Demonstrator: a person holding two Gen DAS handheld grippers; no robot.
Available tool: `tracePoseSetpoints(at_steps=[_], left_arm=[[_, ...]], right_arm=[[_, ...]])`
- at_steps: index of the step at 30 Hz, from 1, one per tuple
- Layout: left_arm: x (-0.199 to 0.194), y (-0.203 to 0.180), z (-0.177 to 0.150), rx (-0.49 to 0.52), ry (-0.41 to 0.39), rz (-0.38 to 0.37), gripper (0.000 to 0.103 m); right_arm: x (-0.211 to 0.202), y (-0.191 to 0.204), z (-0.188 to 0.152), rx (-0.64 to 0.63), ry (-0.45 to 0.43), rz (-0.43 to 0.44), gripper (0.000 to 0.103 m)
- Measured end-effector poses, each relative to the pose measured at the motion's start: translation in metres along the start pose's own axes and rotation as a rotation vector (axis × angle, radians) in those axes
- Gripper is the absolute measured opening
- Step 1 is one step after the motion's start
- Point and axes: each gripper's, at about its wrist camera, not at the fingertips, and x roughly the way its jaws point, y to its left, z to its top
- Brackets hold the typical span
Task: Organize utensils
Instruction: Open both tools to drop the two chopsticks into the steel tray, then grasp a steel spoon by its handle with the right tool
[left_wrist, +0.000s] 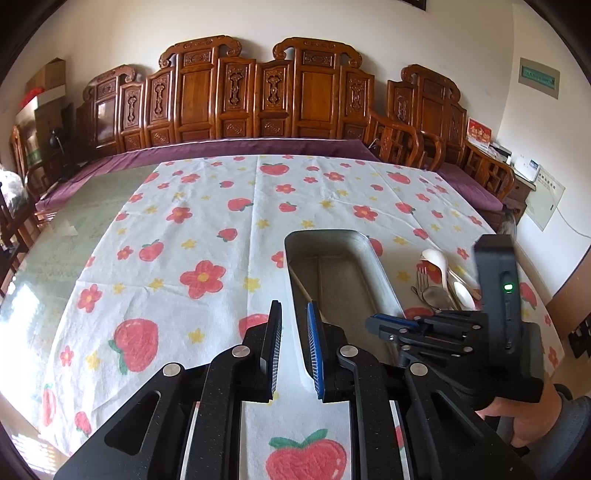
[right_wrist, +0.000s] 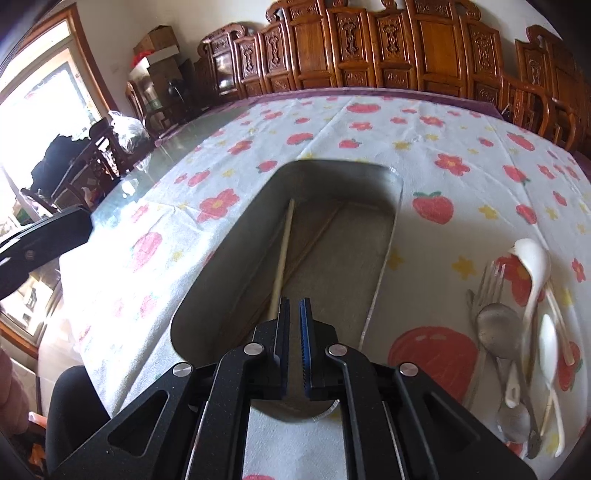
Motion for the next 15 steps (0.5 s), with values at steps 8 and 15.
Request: tracePoseSetpoints(at_steps=[8, 15], left_arm=[[-0.001, -0.031, -0.004, 0.038, -0.002, -0.043, 0.018], [0.002, -0.066, -0.010, 0.076, 0.008, -0.093, 0.021]], right_arm=[[-0.072, -0.039, -0.020, -0.011, -0.112, -0.069, 0.007], [-0.109, -0.086, -0.040, -0.029, -0.146, -0.181, 0.023]])
